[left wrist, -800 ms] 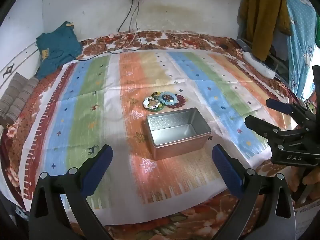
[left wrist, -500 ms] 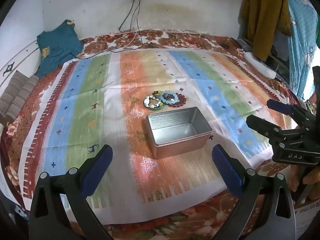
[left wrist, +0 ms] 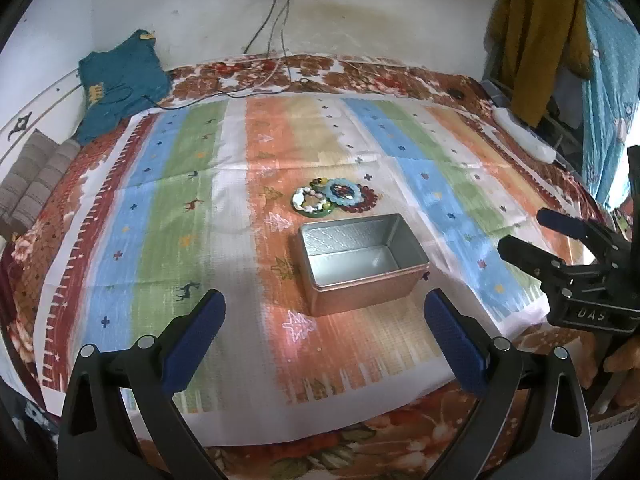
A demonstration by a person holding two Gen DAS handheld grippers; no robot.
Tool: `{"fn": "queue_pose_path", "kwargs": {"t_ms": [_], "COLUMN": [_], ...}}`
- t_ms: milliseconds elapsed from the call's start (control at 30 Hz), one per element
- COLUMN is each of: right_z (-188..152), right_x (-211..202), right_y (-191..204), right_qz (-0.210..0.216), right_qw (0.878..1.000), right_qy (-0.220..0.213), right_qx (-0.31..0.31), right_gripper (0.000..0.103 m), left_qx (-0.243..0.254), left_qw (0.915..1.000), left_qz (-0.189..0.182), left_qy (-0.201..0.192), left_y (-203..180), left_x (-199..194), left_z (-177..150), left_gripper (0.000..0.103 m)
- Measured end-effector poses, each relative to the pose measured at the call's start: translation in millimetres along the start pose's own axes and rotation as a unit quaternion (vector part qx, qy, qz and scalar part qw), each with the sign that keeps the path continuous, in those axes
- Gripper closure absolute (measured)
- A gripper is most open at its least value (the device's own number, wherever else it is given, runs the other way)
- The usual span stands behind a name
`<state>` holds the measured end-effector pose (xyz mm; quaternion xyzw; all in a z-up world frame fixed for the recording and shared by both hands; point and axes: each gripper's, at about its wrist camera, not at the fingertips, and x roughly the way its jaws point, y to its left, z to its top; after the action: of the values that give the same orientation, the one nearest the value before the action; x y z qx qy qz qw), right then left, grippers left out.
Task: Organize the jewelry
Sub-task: 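Move both tools toward the pile of bead bracelets beside the silver tin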
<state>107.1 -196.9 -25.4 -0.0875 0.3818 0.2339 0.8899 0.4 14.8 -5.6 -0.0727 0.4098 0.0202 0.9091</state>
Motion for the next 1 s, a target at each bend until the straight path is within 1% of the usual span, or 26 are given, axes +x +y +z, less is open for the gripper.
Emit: {"fn": "queue_pose_path", "kwargs": {"t_ms": [1000], "right_z": [0.8], "right_x": [5.7], "right_y": [-4.3], "right_qz": [-0.004], "right_qw": [1.0], "right_qy": [0.015], "right_qx": [0.005], "right_gripper": [0.004], "left_qx": [-0.006], "left_qw": [0.9998], "left_qz": [0.014], "left_qy": [0.015], "left_y": [0.5], "left_x": [5.3], "left_z": [0.3], "left_gripper": [0.006]}}
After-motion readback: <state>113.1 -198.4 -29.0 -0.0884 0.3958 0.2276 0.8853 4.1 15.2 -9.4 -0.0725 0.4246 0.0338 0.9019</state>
